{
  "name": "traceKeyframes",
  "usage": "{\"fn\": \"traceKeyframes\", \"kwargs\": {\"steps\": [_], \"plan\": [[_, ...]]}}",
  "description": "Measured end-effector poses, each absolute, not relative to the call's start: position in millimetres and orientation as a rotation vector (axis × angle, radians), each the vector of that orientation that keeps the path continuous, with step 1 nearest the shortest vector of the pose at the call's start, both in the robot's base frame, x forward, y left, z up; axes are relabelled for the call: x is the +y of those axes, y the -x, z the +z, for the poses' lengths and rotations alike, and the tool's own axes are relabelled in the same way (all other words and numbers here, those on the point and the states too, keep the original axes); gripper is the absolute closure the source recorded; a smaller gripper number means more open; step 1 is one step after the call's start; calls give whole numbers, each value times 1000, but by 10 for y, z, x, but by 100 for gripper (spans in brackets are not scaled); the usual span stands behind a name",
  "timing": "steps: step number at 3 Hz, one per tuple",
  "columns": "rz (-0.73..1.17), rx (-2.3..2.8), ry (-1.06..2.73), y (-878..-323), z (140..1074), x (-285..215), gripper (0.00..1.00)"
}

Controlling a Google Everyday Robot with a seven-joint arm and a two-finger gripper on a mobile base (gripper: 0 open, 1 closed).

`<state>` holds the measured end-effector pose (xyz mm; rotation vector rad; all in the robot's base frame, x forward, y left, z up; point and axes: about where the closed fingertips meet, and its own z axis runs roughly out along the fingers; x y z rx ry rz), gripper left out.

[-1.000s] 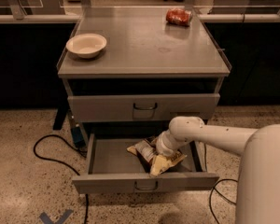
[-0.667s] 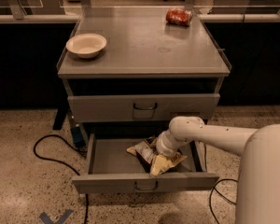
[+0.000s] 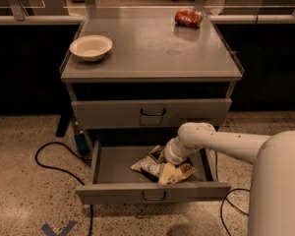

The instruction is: Pick brown chip bag from middle drawer and place on counter

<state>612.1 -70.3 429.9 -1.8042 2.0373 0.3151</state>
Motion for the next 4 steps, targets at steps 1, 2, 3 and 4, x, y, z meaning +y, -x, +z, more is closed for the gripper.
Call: {"fn": "traceKeyframes", "kwargs": {"steps": [1, 2, 3, 4], "plan": [[315, 2037, 1804, -6121, 4342, -702, 100], [264, 2017, 1837, -6078, 4667, -619, 100], [155, 1974, 1858, -5921, 5237, -490, 100], [44, 1958, 1875, -5596, 5755, -377, 100]]}}
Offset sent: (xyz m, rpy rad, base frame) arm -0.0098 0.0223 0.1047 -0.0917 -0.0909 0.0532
